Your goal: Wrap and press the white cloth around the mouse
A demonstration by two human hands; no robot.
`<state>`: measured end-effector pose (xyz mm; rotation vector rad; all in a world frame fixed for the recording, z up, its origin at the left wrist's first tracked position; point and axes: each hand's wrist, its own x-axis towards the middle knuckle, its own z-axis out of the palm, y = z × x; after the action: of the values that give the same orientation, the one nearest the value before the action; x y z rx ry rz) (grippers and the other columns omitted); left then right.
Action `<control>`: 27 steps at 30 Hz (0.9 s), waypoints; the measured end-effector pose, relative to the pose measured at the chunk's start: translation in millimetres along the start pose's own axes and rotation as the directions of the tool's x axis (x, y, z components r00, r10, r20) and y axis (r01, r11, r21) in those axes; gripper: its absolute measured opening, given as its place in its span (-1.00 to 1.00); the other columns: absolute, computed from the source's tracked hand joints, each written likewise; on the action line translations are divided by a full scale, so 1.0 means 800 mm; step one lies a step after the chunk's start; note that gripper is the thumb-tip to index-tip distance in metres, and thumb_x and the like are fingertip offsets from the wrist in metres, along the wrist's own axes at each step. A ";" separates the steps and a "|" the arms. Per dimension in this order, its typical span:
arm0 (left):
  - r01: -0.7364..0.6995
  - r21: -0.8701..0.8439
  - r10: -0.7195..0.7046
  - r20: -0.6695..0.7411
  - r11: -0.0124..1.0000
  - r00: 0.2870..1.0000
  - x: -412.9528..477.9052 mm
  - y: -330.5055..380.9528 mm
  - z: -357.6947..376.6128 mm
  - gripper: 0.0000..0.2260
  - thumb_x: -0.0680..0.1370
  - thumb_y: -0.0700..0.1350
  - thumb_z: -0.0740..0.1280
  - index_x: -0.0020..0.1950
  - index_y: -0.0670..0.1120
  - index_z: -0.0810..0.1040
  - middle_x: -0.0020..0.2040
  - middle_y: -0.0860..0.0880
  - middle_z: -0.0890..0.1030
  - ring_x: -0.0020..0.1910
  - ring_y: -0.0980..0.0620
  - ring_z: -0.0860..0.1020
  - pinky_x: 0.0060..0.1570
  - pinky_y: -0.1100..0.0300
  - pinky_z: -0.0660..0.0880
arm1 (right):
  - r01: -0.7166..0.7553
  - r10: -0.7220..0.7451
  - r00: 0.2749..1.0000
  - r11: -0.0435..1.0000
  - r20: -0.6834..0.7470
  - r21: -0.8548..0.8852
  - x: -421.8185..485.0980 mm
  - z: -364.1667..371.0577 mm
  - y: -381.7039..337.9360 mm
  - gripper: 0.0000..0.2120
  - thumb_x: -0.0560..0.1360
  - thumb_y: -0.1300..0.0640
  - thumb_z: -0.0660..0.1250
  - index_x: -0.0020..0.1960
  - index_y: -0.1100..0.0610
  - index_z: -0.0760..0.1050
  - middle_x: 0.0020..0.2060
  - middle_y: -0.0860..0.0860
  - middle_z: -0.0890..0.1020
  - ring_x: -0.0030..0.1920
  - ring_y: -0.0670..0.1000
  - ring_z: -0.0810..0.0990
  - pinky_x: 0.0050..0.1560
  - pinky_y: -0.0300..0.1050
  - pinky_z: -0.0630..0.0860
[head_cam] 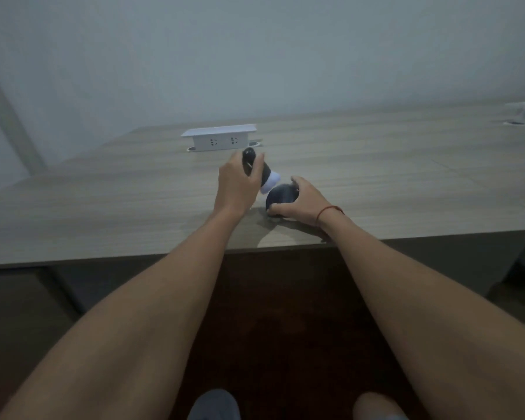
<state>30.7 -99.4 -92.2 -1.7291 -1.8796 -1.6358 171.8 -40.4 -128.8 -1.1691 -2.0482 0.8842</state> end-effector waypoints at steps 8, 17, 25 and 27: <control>0.009 0.134 -0.013 0.030 0.991 0.999 -0.011 -0.014 0.021 -0.75 0.59 0.02 0.27 -0.02 -0.18 0.48 -0.18 -0.06 0.51 -0.23 -0.02 0.47 -0.24 0.16 0.36 | -0.006 0.006 0.999 1.000 -0.043 0.004 0.004 0.005 -0.001 0.04 0.16 -0.25 0.44 0.47 0.14 0.10 0.41 0.10 0.31 0.35 0.10 0.33 0.26 0.06 0.39; 0.076 0.089 -0.078 0.022 0.993 0.997 -0.017 -0.022 0.005 -0.78 0.60 0.01 0.26 -0.11 -0.13 0.45 -0.20 -0.06 0.54 -0.23 0.00 0.49 -0.32 0.30 0.41 | -0.022 0.019 0.997 0.999 -0.074 -0.038 -0.001 0.007 -0.002 0.03 0.10 -0.27 0.44 0.43 0.11 0.16 0.36 0.09 0.38 0.27 0.10 0.40 0.20 0.08 0.43; -0.024 0.178 -0.012 0.198 0.984 0.980 0.012 0.004 0.020 -0.74 0.59 0.01 0.27 -0.04 -0.20 0.50 -0.15 -0.13 0.56 -0.16 -0.13 0.54 -0.20 0.11 0.42 | 0.019 -0.019 1.000 0.999 -0.016 0.030 0.004 0.005 0.004 -0.10 0.16 -0.17 0.45 0.40 0.08 0.21 0.29 0.06 0.42 0.12 0.00 0.43 0.03 -0.09 0.42; 0.067 0.220 -0.107 0.174 0.973 0.979 0.000 -0.013 0.023 -0.72 0.59 0.01 0.26 0.03 -0.22 0.50 -0.06 -0.19 0.60 -0.10 -0.16 0.57 -0.12 0.04 0.52 | 0.013 -0.013 1.000 0.999 -0.021 0.036 0.004 0.004 0.005 -0.01 0.13 -0.19 0.44 0.45 0.08 0.13 0.37 0.07 0.34 0.25 0.05 0.38 0.08 -0.08 0.40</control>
<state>33.4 -83.6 -106.1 -1.7839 -2.1529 -1.2791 169.9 -36.6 -133.1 -1.1399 -2.0126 0.8956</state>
